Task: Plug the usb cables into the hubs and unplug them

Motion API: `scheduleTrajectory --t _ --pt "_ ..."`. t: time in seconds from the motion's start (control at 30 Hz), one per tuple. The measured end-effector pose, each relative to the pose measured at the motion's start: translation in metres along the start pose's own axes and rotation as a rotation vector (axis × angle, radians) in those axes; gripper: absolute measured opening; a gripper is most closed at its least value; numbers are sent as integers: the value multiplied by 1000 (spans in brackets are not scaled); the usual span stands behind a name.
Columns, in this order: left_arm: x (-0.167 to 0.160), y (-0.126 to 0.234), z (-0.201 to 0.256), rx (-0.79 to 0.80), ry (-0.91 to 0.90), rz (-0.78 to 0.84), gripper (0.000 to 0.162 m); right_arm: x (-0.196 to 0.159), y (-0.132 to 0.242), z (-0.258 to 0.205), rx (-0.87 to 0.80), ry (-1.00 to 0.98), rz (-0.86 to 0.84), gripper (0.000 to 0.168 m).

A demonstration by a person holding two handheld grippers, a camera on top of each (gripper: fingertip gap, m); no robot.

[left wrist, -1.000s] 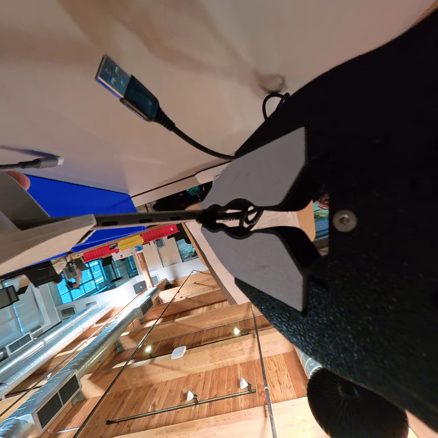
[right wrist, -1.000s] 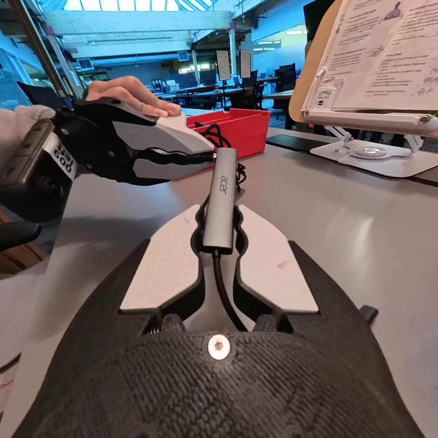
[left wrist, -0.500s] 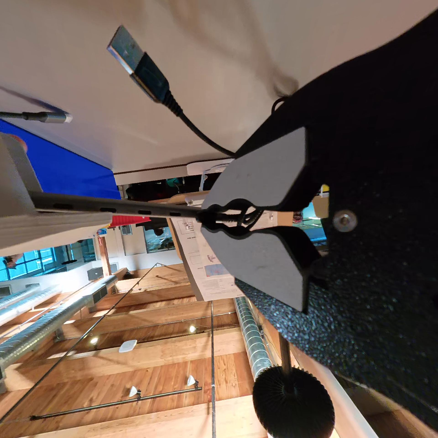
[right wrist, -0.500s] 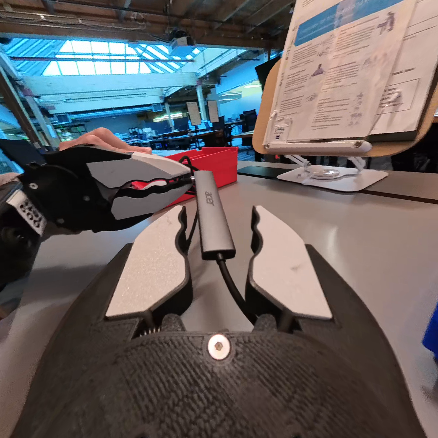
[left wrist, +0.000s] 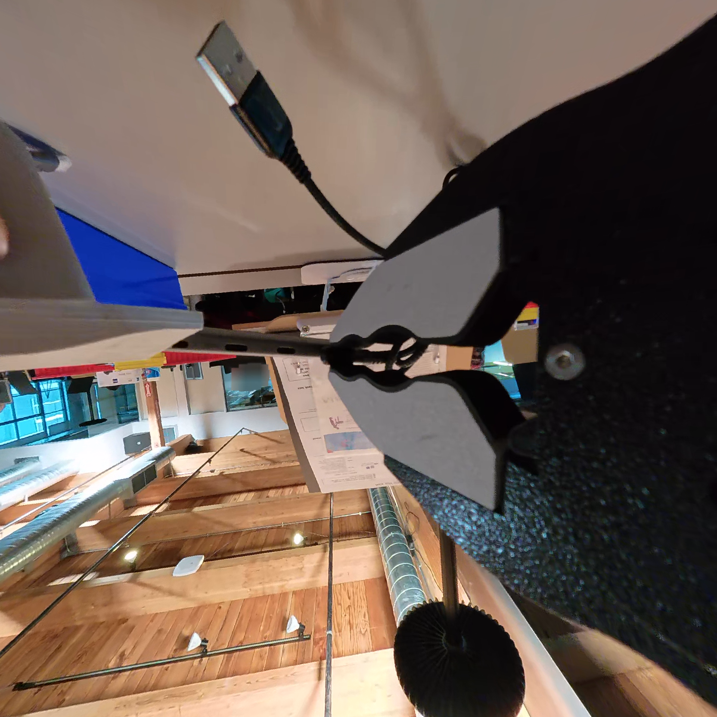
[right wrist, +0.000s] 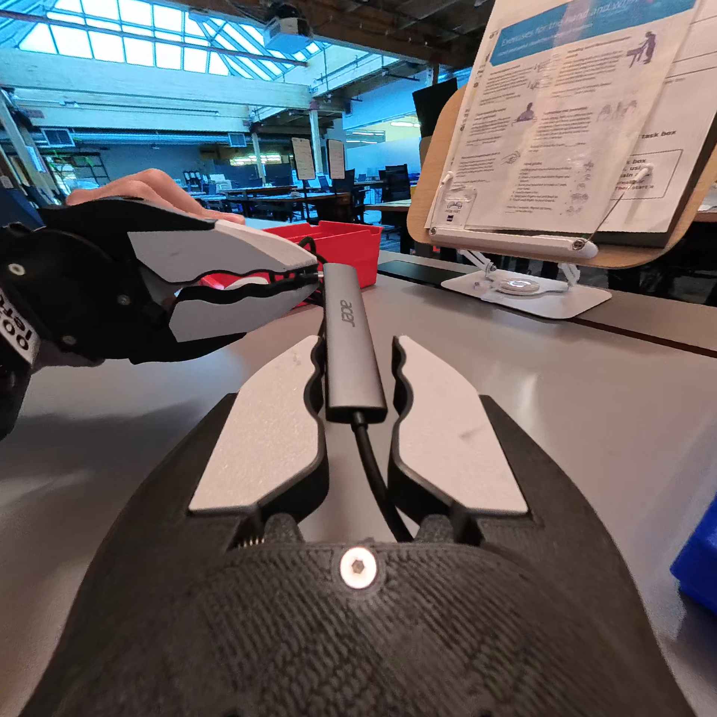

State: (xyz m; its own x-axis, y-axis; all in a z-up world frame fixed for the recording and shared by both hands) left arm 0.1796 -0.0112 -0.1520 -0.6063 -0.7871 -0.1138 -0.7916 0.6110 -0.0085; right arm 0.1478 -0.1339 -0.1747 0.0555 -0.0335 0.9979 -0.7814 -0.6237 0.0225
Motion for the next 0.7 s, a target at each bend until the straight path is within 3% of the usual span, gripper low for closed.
scheduleTrajectory --t 0.17,0.7 --pt "-1 0 1 3 -11 -8 7 -1 0 -1 66 -40 -13 25" --pt "-3 0 2 -17 -59 22 7 -1 0 -2 130 -162 10 25"
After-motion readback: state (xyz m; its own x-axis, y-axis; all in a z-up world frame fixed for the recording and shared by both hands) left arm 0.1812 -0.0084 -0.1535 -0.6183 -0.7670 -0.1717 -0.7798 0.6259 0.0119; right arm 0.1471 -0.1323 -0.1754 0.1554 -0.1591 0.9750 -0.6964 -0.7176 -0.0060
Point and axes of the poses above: each gripper's, where its closed fingertips meet, y back along the fingers, x out of its top, z = x × y across the jaws, the point moved 6 cm from there along y, back along the fingers, and after that the axes turned 4 degrees about -z, right-handed, at the moved point
